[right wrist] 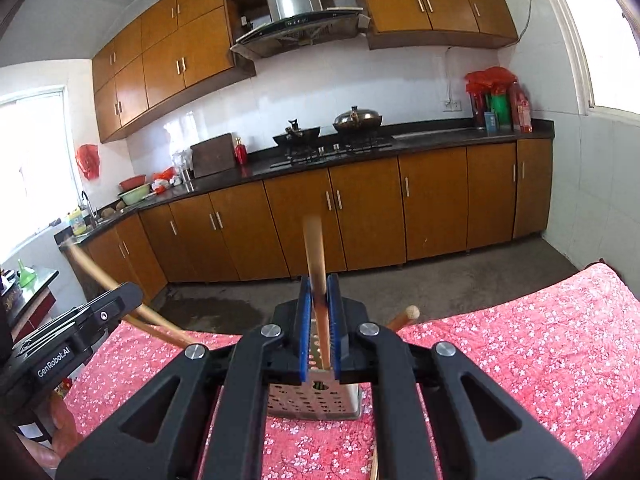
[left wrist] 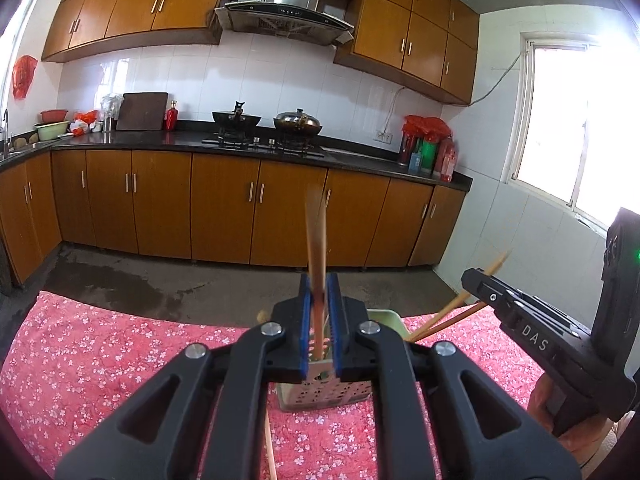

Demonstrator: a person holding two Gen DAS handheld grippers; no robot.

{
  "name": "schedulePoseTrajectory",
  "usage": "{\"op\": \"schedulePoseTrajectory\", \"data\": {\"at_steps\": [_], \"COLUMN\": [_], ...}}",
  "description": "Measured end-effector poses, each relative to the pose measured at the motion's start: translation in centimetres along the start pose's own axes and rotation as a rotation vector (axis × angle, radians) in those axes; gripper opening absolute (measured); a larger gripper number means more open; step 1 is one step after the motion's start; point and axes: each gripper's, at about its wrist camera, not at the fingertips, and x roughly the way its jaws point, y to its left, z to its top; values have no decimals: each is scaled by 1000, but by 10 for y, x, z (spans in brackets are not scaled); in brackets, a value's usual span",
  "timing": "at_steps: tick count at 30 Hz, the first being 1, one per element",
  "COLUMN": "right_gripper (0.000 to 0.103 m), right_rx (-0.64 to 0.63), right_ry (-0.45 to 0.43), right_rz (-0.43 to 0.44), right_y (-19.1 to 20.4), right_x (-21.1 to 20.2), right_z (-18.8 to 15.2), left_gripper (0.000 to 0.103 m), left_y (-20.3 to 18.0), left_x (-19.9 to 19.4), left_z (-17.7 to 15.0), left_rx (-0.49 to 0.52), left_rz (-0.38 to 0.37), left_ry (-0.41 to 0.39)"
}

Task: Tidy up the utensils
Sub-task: 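Lower the chopsticks into the holder and open both grippers, then grasp a third chopstick with the right gripper while the left gripper grasps one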

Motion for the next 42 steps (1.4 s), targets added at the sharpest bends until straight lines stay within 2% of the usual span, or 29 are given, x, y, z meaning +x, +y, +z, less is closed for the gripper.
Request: {"op": "schedulePoseTrajectory", "data": {"at_steps": [2, 8, 12, 15, 17, 21, 24, 27, 31, 34, 38, 42], "right_gripper": [17, 18, 18, 18, 18, 18, 18, 18, 18, 8, 8, 8], "right_rx": [-2, 19, 58, 87, 93, 137, 144, 119, 63, 25, 53, 77], "right_ry": [-18, -104, -67, 69, 204, 413, 484, 525, 570, 571, 550, 543], "right_rz": [-5, -50, -140, -207, -223, -150, -94, -67, -72, -119, -199, -213], "right_y": [0, -14, -45, -74, -90, -100, -92, -81, -66, -66, -81, -90], "right_x": [-6, -43, -55, -43, -27, -3, 6, 12, 18, 23, 25, 25], "right_z": [4, 16, 4, -26, -58, -119, -148, -165, -182, -187, -180, -179], "left_gripper": [17, 23, 26, 26, 26, 26, 26, 26, 26, 25, 22, 17], "left_y": [3, 18, 45, 70, 88, 107, 112, 112, 102, 91, 78, 64], "left_x": [-8, -47, -77, -84, -78, -62, -50, -42, -35, -31, -25, -20], "left_z": [3, 11, 1, -23, -45, -89, -119, -143, -164, -172, -178, -187], "left_rx": [-8, -37, -54, -58, -70, -98, -117, -125, -120, -115, -105, -66], "left_rz": [0, 24, 101, 168, 203, 227, 213, 184, 139, 109, 64, 33], "left_ry": [-18, -91, -110, -58, 17, 163, 251, 315, 370, 396, 426, 461]}}
